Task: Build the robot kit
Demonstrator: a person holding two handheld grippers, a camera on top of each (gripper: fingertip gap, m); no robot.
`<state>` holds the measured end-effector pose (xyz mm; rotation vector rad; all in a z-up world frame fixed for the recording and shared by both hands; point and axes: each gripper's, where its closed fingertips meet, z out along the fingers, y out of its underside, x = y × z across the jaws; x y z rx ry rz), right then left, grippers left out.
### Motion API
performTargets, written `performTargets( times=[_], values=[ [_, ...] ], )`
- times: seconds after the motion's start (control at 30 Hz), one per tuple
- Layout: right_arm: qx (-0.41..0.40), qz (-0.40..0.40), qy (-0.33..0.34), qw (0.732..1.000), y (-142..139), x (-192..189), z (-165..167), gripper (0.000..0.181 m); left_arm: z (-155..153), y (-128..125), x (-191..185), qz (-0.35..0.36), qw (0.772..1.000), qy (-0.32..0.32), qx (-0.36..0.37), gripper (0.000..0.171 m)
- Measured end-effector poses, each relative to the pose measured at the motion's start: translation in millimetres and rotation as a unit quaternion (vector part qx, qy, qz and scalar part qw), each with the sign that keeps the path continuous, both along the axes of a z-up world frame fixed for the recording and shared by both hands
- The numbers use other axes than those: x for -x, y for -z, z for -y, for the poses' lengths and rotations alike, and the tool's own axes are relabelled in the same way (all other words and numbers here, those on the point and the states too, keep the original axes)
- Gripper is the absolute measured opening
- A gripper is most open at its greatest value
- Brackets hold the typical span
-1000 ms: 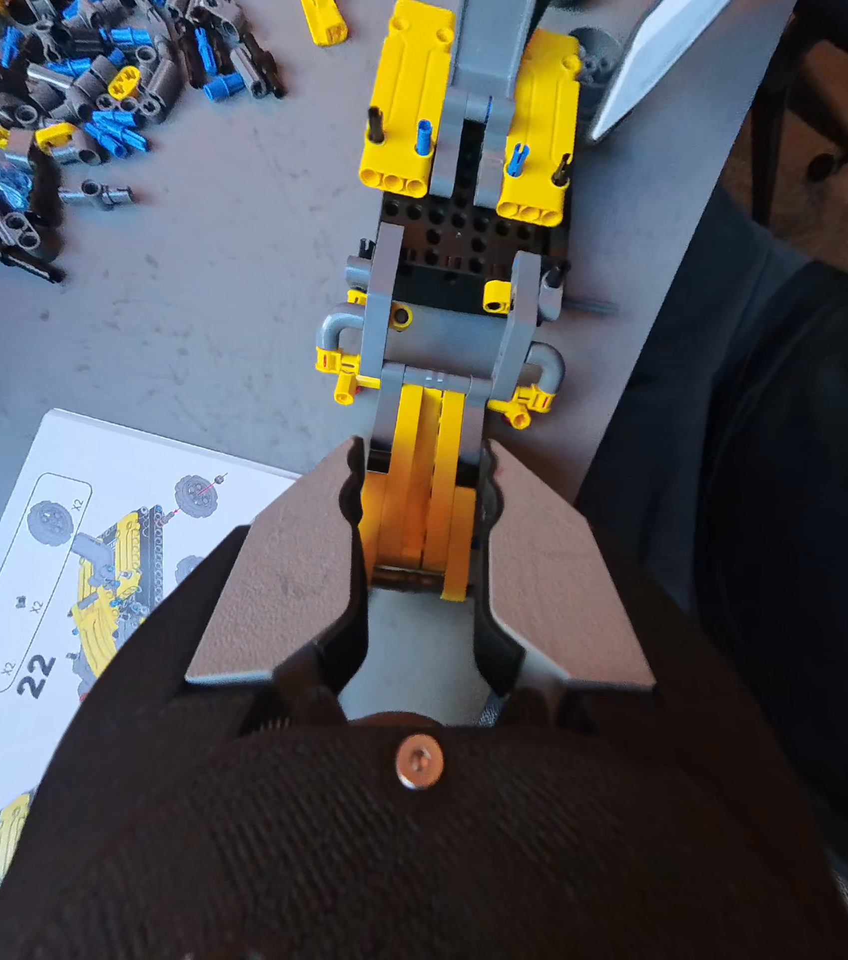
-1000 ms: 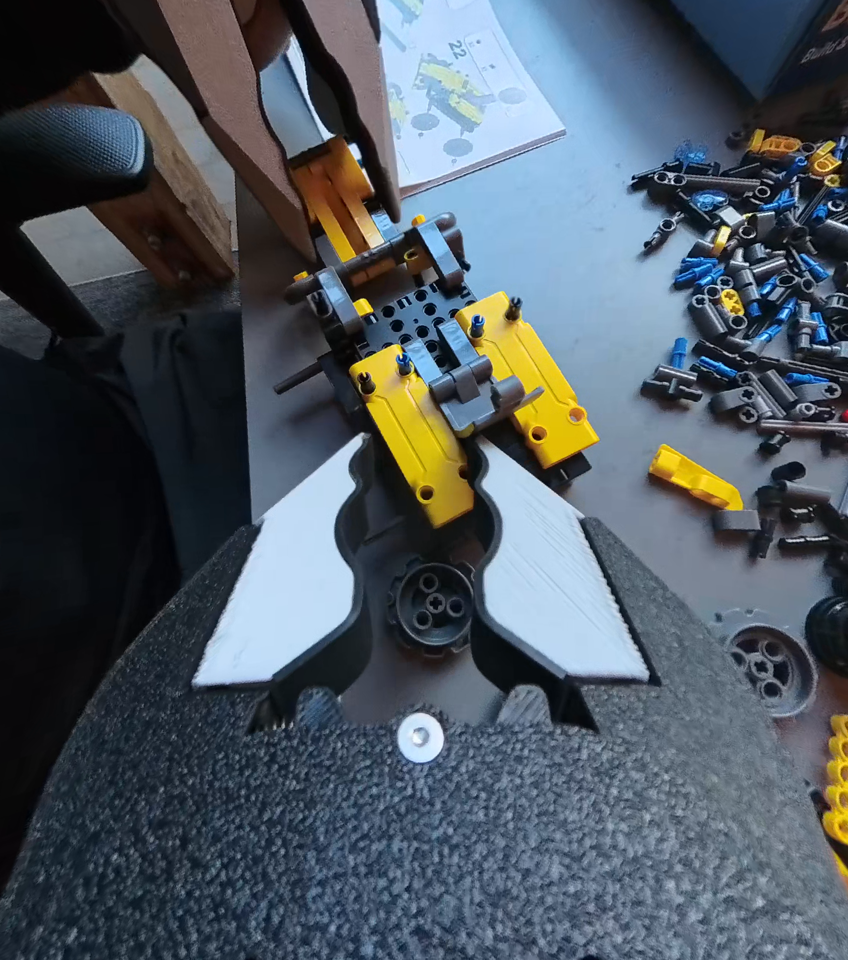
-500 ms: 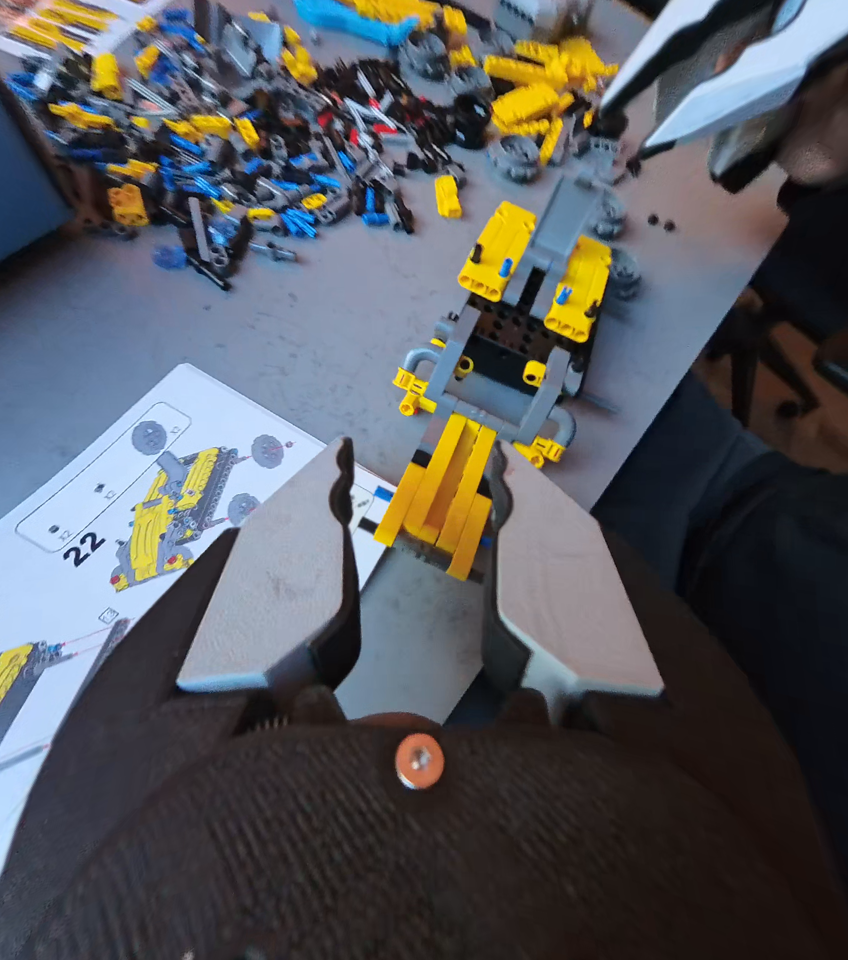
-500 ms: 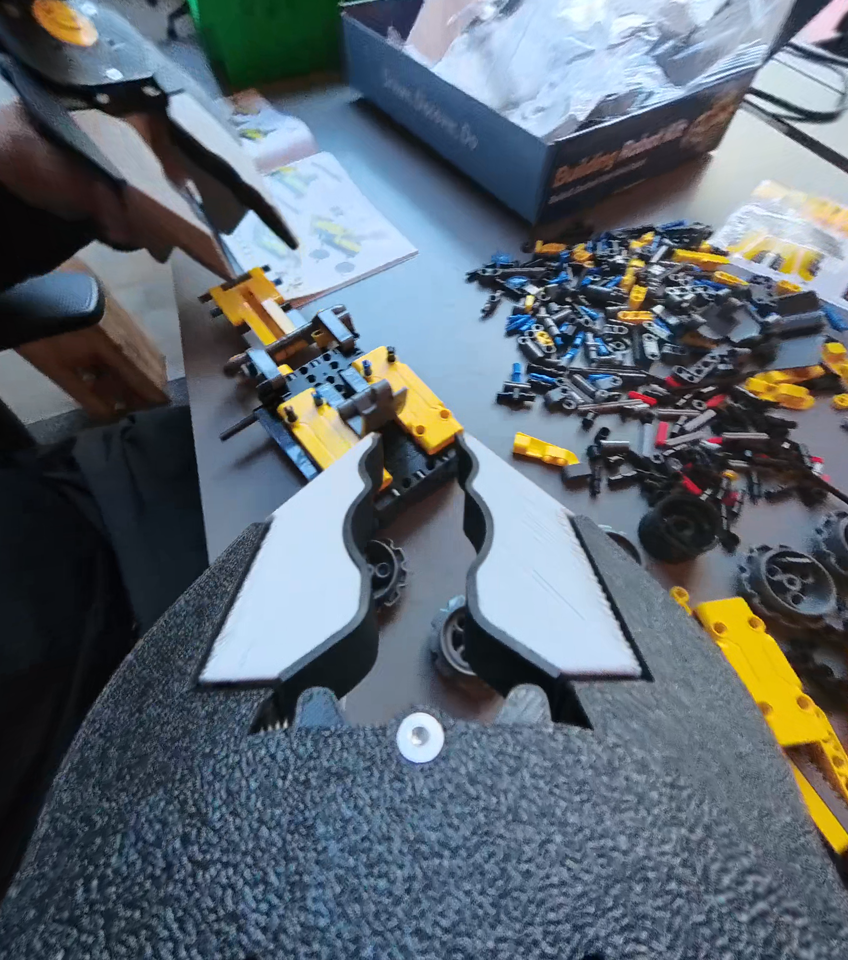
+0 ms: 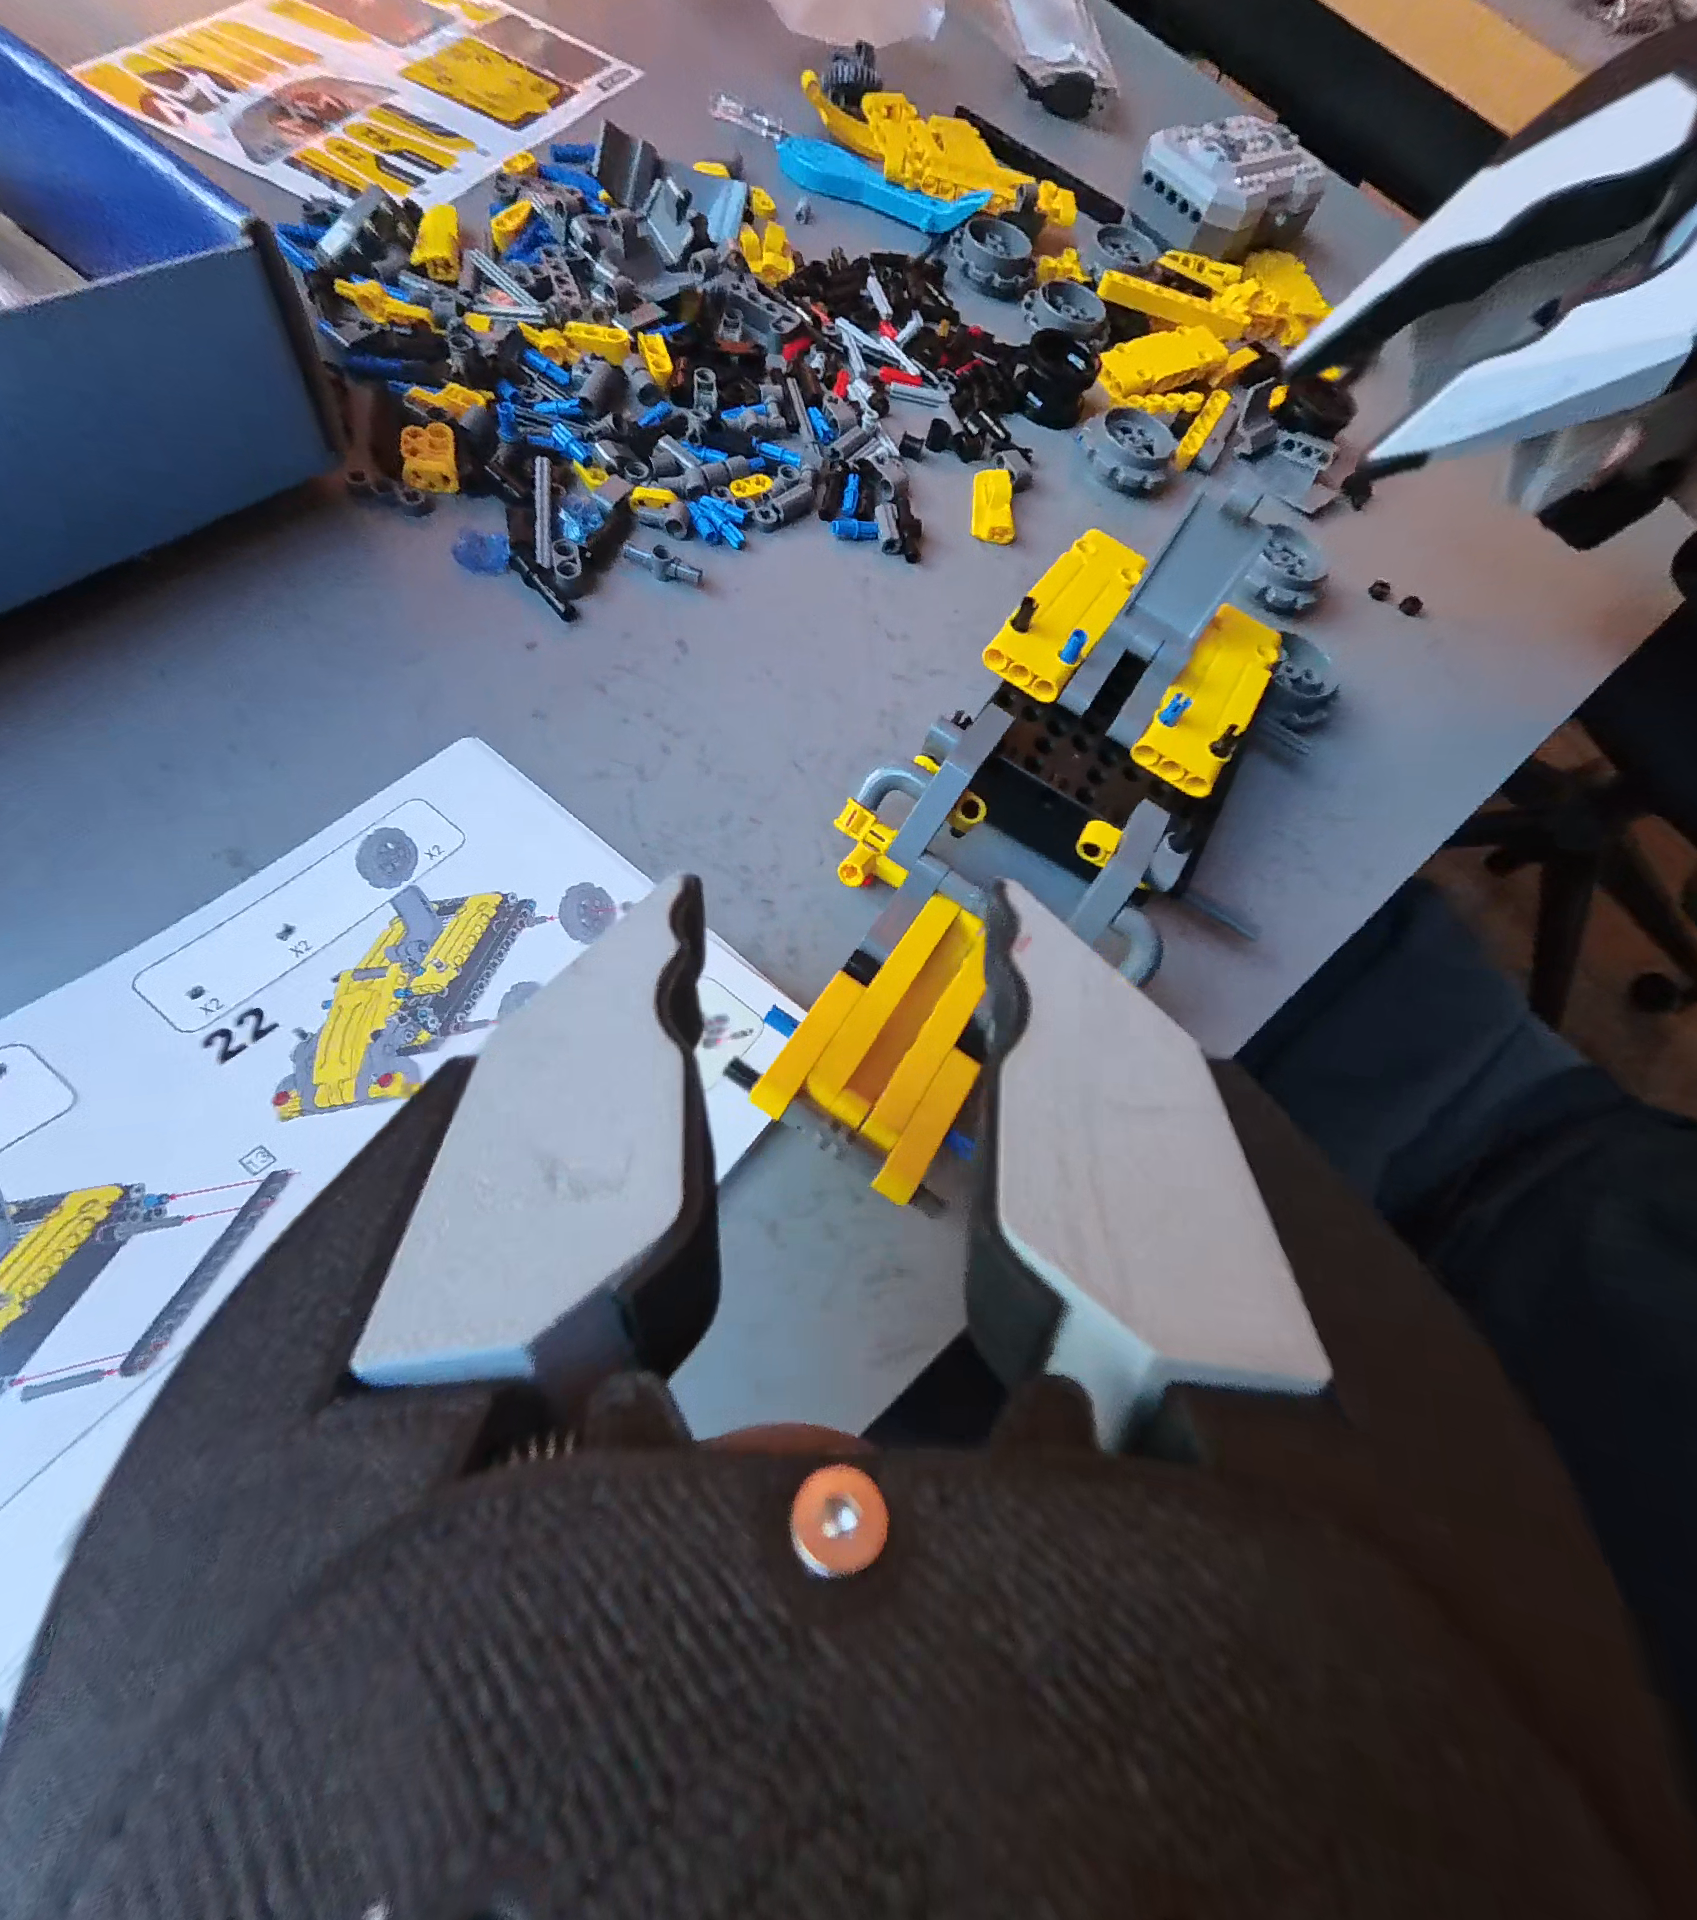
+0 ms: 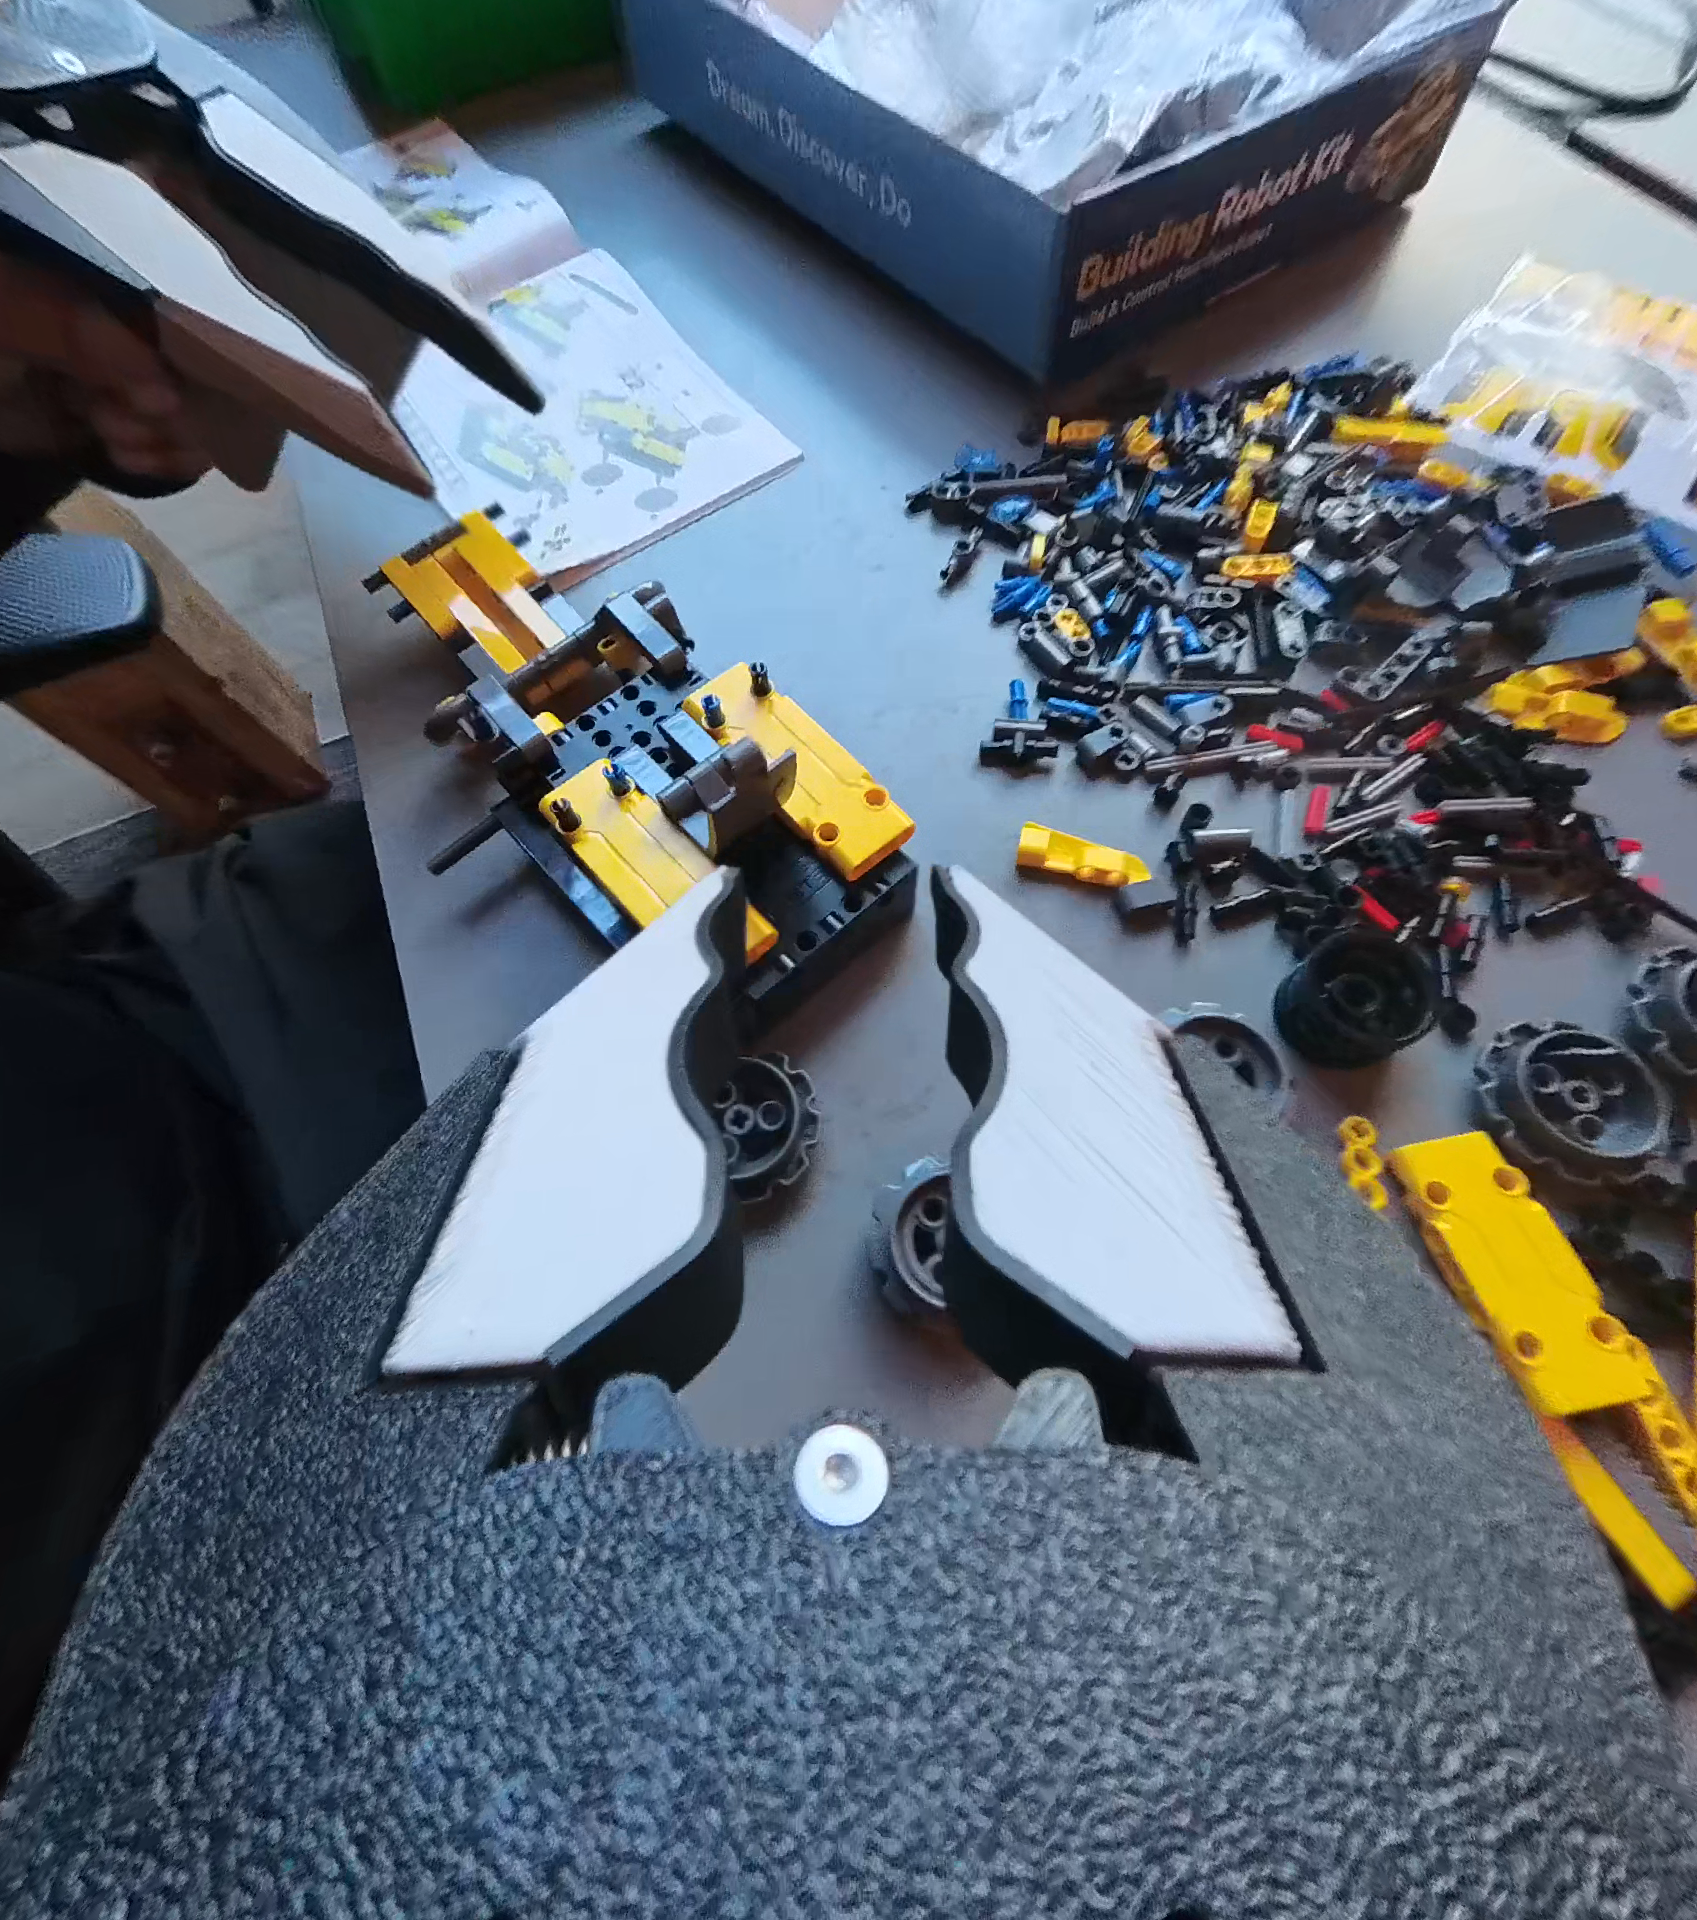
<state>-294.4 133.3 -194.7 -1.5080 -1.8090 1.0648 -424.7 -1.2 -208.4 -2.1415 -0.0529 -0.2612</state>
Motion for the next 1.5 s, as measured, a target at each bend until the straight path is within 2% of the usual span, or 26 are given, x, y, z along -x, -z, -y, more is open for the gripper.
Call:
performTargets(
  times=[0.2,0.37,0.4,0.5,0.73,0.8,0.87,0.93,1.0,1.17,1.2,1.23,1.27,1.3,1.43,1.47,1.5],
  values=[
    [0.007,0.065,-0.044,0.997,34.3,9.9,30.4,0.035,-5.1,15.0,-19.6,-0.015,0.998,0.04,0.045,0.057],
    [0.026,0.072,-0.087,0.993,37.6,11.5,50.8,0.036,-9.3,31.7,-30.1,-0.015,0.995,0.062,0.072,0.054],
    [0.029,0.065,-0.09,0.993,33.6,10.7,50.8,0.032,-10.4,33.8,-30.1,-0.02,0.995,0.064,0.075,0.053],
    [0.045,0.031,-0.069,0.996,12.1,9.8,36.2,0.029,-17.2,24.9,-29.2,-0.023,0.995,0.069,0.06,0.053],
    [0.013,-0.056,0.026,0.998,-26.2,-0.3,-20.1,0.034,-42.3,-26.3,-7.8,-0.043,0.998,0.038,-0.013,0.057],
    [-0.009,-0.074,0.052,0.996,-34.3,-0.1,-33.6,0.041,-51.0,-38.2,-2.9,-0.048,0.998,0.03,-0.038,0.058],
    [-0.025,-0.093,0.082,0.992,-44.8,3.2,-46.1,0.058,-59.9,-46.1,0.6,-0.049,0.997,0.025,-0.058,0.057],
    [-0.031,-0.104,0.11,0.988,-51.5,7.8,-55.8,0.076,-66.8,-47.8,1.7,-0.045,0.997,0.025,-0.062,0.059],
    [-0.037,-0.091,0.122,0.988,-47.0,13.5,-62.4,0.082,-71.2,-45.8,4.6,-0.056,0.997,0.028,-0.054,0.061],
    [-0.041,-0.043,0.107,0.993,-21.7,28.3,-56.9,0.065,-79.7,-49.6,4.0,-0.052,0.996,0.045,-0.055,0.062],
    [-0.052,-0.038,0.097,0.993,-17.9,30.4,-54.0,0.053,-80.4,-49.7,2.5,-0.046,0.996,0.047,-0.055,0.062],
    [-0.063,-0.031,0.086,0.994,-14.1,32.1,-50.7,0.033,-80.4,-49.3,0.1,-0.04,0.996,0.052,-0.055,0.062],
    [-0.073,-0.024,0.076,0.994,-11.0,33.4,-47.5,0.005,-80.1,-47.9,-1.2,-0.038,0.996,0.055,-0.053,0.061],
    [-0.08,-0.023,0.071,0.994,-9.8,35.4,-45.5,0.0,-79.6,-45.8,-1.2,-0.039,0.996,0.056,-0.049,0.062],
    [-0.07,-0.029,0.07,0.995,-7.1,44.5,-43.2,0.0,-75.7,-36.9,4.2,-0.041,0.997,0.054,-0.025,0.064],
    [-0.063,-0.028,0.076,0.995,-6.1,46.7,-45.2,0.008,-74.0,-35.5,5.4,-0.042,0.997,0.054,-0.02,0.062],
    [-0.055,-0.026,0.08,0.995,-5.5,49.0,-47.1,0.019,-71.7,-34.4,6.6,-0.045,0.997,0.055,-0.018,0.052]
  ],
)
